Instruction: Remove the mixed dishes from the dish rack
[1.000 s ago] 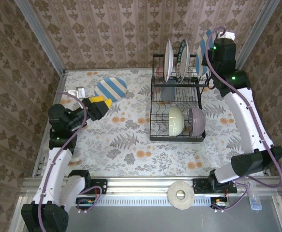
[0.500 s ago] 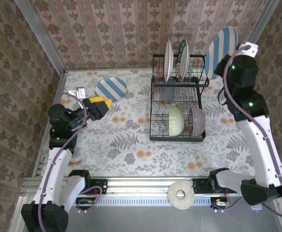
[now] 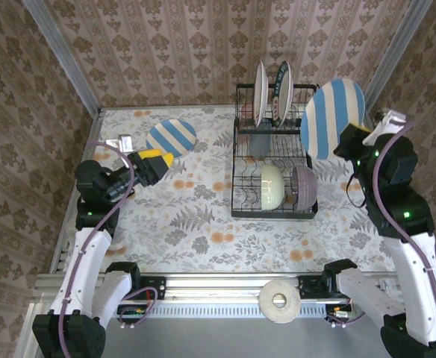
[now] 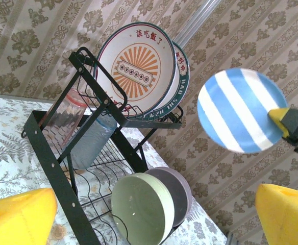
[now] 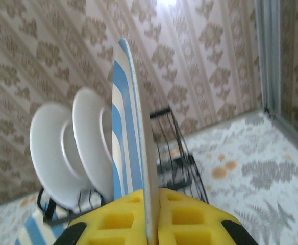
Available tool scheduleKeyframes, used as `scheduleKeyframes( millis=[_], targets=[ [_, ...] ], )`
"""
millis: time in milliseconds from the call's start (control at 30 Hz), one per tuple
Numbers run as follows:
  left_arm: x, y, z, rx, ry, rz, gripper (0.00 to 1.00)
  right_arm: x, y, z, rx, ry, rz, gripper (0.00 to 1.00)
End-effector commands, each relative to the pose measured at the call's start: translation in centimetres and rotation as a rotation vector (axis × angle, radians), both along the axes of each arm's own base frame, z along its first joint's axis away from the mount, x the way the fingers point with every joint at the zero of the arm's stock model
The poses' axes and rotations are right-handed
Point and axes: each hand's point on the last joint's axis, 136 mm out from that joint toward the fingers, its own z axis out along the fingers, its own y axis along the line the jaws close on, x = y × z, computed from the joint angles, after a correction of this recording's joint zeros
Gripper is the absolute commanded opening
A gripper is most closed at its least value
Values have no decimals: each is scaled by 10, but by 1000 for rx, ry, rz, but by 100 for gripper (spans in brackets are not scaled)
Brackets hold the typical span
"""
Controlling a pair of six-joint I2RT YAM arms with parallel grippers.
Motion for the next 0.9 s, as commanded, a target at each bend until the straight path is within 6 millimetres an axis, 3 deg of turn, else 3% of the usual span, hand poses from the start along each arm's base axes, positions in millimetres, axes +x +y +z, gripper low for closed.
scheduleKeyframes(
  millis=[0,200,367,667,867],
  targets=[
    [-1,-4,0,9,-12,-12,100,-21,18,-23,63,71,109,0],
    [0,-8,-4,16,4,-29,100,-33,58,-65,142,188,329,0],
    [-5,-19,-9,44,22,-62,100,-27,96,-91,225,240,528,0],
    [-23,-51,-23,9,114,-187,100,-5,140,-105,338,228,766,0],
    [-33,-77,-41,-24,185,-308,96,1,155,-114,390,260,849,0]
  ],
)
